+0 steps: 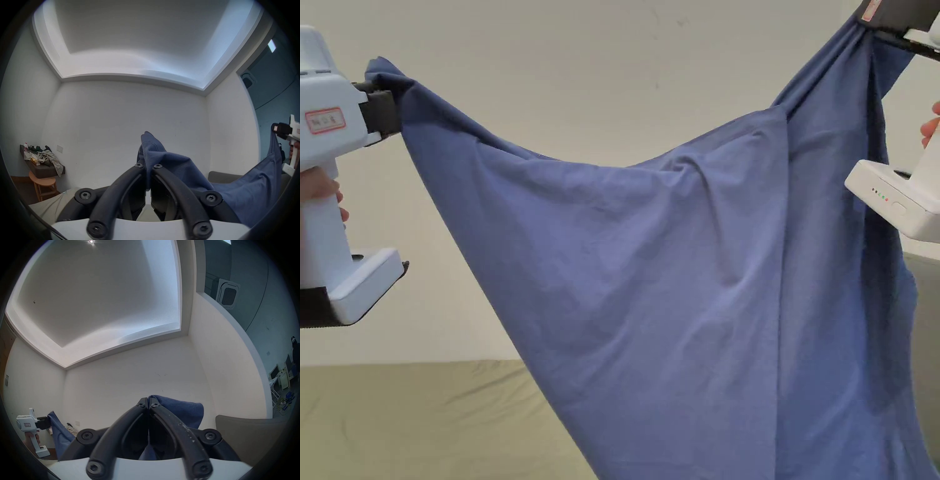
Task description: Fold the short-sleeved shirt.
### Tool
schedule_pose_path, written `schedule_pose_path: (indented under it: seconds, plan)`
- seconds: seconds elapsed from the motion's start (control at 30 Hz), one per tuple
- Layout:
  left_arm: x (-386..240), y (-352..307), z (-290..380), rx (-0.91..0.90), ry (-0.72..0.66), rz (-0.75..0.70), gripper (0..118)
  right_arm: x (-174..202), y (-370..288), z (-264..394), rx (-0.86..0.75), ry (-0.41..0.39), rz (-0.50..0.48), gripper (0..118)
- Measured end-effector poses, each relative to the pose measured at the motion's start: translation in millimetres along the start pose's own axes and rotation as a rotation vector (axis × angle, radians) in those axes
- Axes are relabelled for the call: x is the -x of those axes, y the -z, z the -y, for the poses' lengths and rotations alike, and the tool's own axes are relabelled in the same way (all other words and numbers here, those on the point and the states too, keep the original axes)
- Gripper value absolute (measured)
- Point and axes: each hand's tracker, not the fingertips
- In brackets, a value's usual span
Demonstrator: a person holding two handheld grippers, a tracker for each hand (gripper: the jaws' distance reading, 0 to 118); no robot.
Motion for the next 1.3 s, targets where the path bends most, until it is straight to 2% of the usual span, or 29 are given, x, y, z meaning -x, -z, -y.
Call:
schedule_pose_path:
  seconds: [0.13,0.3,0.4,0.53,0.63,0.7,0.77,0.83,1.0,1.1,1.2,1.3]
  plan:
    - [6.5,38.3,14.9,0.010,-0.024,0.005,3,-0.5,32.5,12.1,-0.002,-0.041,0.019,1]
    - [18.0,31.3,69.8,-0.011,-0.013,0.052,3,-2.0,24.5,51.6,0.004,-0.052,-0.060,1]
    - [25.0,22.0,117.5,0.058,-0.021,0.071,3,-9.1,1.3,85.6,0.042,0.019,-0.112,1]
    - [32.1,-24.9,177.8,0.109,-0.062,0.136,3,-18.5,-44.4,129.7,0.086,0.016,-0.149,1]
    - [34.0,-75.6,223.9,0.171,-0.026,0.176,3,-23.0,-103.1,169.0,0.134,0.037,-0.189,1]
    - [35.8,-112.1,255.7,0.242,-0.024,0.207,3,-29.2,-150.0,200.5,0.196,0.147,-0.187,1]
    - [38.0,-149.4,280.6,0.305,-0.023,0.214,3,-30.1,-198.8,224.9,0.253,0.208,-0.140,1]
    - [39.1,-183.4,298.7,0.373,0.045,0.210,3,-28.3,-247.0,241.1,0.286,0.202,-0.112,1]
    - [47.5,-276.0,341.8,0.600,0.229,0.219,3,-5.7,-357.6,264.0,0.542,0.158,-0.001,1]
    - [53.8,-319.0,367.3,0.773,0.312,0.211,3,-5.9,-406.0,290.5,0.728,0.231,0.098,1]
    - [62.7,-355.1,386.0,0.913,0.299,0.194,3,-14.5,-446.0,329.1,0.882,0.287,0.193,1]
    - [66.0,-387.5,408.7,1.006,0.357,0.176,3,-28.1,-470.5,377.5,1.007,0.309,0.284,1]
